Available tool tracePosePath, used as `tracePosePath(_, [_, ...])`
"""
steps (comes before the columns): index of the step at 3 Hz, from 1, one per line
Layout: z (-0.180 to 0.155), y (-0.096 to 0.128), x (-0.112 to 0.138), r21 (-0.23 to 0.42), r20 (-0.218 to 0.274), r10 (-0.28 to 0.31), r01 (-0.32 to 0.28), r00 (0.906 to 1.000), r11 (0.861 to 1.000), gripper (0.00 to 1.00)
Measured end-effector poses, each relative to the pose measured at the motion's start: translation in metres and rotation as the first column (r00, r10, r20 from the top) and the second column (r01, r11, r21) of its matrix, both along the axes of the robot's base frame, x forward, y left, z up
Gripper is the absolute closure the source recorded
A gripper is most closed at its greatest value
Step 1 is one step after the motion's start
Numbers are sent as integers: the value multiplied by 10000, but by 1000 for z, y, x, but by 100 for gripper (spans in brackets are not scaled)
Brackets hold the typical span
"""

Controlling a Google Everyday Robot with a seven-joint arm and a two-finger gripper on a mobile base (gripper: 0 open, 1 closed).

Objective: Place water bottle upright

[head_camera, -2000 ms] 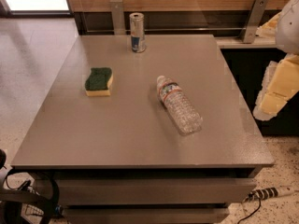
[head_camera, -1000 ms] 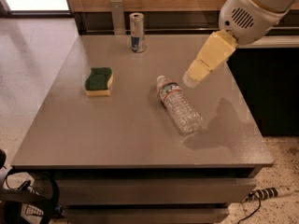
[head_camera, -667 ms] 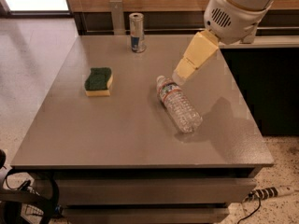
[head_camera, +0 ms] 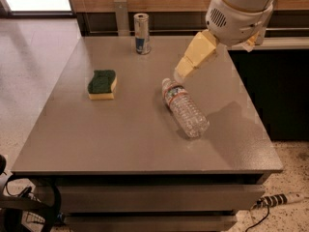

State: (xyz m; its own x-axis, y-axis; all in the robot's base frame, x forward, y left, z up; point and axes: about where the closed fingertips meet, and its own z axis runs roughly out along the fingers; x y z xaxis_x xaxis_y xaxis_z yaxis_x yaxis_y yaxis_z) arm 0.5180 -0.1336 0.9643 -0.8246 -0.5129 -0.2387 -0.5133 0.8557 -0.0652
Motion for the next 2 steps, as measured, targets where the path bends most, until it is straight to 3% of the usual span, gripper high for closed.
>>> tracePosePath(1, [-5,6,7,21,-76,-82,83,9999,10000,0])
tracePosePath(2, [-17,16,15,-194,-517,-244,235,9984,9995,0])
